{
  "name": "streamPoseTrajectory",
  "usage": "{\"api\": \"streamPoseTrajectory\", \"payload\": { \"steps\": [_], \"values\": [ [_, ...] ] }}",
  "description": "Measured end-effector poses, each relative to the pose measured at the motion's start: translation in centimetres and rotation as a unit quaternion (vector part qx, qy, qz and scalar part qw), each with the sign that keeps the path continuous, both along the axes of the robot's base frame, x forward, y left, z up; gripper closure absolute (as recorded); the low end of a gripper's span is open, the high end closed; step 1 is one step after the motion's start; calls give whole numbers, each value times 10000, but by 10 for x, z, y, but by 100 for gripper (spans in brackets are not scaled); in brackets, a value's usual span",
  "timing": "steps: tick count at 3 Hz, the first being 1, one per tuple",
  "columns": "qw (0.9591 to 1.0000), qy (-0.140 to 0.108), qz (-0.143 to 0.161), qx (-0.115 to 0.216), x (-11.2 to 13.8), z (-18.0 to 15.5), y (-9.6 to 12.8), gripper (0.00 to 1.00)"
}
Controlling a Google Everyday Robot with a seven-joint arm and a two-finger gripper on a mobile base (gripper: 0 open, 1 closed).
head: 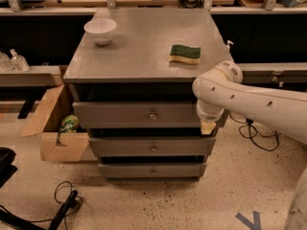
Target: Open top drawer
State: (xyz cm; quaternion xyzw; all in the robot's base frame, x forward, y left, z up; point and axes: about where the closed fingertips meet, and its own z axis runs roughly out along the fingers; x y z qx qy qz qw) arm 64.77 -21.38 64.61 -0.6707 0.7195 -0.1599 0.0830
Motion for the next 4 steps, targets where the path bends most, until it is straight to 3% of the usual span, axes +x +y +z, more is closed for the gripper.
{"api": "streamPoseTrajectory", "payload": {
  "steps": [1, 2, 3, 4],
  "values": [
    [10000, 1, 0, 0, 0, 0, 0, 0],
    [10000, 77, 0, -45, 2, 2, -1, 0],
    [9991, 393, -14, -183, 13, 27, -2, 0],
    [9991, 394, -14, -181, 13, 27, -2, 0]
  ]
}}
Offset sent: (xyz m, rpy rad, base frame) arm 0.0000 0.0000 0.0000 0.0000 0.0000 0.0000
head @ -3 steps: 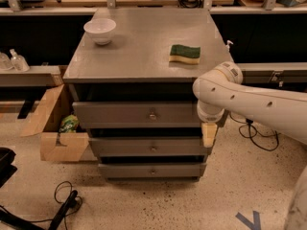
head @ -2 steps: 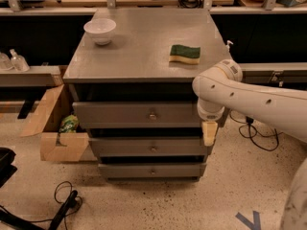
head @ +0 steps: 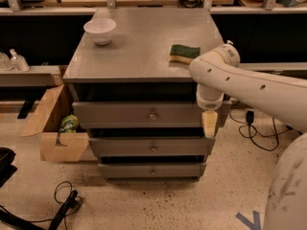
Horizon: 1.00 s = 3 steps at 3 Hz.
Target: Open top drawer
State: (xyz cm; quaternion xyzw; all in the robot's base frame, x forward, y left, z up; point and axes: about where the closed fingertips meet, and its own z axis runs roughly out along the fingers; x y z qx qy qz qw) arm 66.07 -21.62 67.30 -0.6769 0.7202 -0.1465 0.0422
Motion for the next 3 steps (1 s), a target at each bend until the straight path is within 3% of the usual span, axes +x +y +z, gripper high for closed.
{"api": "streamPoseTrajectory", "payload": {
  "steps": [1, 2, 3],
  "values": [
    [9996, 97, -88, 242, -4, -15, -6, 0],
    [9996, 97, -88, 242, -4, -15, -6, 0],
    [9998, 111, -13, 191, -5, -23, -3, 16]
  ]
}}
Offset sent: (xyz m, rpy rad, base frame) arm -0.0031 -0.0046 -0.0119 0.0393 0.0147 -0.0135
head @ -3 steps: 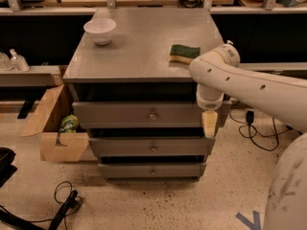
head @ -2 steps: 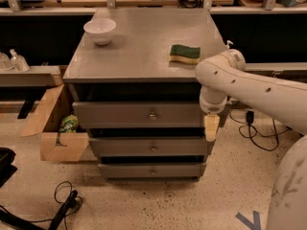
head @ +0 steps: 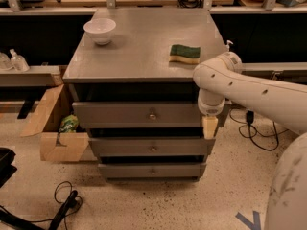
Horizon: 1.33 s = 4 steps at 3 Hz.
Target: Open top drawer
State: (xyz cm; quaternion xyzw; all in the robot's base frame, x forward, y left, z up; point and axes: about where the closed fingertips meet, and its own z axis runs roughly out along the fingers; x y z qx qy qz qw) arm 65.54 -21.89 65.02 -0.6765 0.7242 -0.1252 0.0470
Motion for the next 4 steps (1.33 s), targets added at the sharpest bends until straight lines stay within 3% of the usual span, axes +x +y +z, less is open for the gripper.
{"api": "streamPoseTrajectory", "payload": {
  "steps": [2, 3, 4],
  "values": [
    [9992, -28, 160, -360, -22, 9, 15, 64],
    [9992, -28, 160, -360, -22, 17, 15, 94],
    [9992, -28, 159, -360, -22, 17, 15, 100]
  ]
}}
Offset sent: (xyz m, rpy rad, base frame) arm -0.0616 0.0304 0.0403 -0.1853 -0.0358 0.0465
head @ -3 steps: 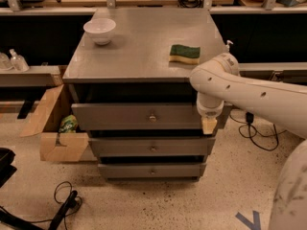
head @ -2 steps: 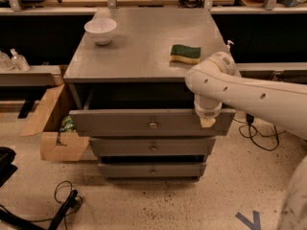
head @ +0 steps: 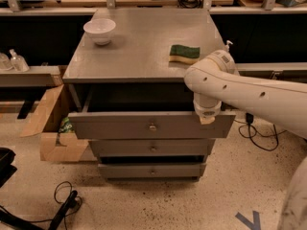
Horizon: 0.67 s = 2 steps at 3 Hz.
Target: Open top drawer
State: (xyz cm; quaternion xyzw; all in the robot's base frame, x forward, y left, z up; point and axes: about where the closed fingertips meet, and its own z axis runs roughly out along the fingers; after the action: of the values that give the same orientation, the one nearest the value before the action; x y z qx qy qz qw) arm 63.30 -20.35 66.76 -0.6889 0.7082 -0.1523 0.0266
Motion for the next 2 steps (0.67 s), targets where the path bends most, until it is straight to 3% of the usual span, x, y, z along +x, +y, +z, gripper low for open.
{"api": "streamPoseTrajectory", "payload": {
  "steps": [2],
  "values": [
    [10000, 26, -72, 57, -7, -1, -3, 100]
  ]
}}
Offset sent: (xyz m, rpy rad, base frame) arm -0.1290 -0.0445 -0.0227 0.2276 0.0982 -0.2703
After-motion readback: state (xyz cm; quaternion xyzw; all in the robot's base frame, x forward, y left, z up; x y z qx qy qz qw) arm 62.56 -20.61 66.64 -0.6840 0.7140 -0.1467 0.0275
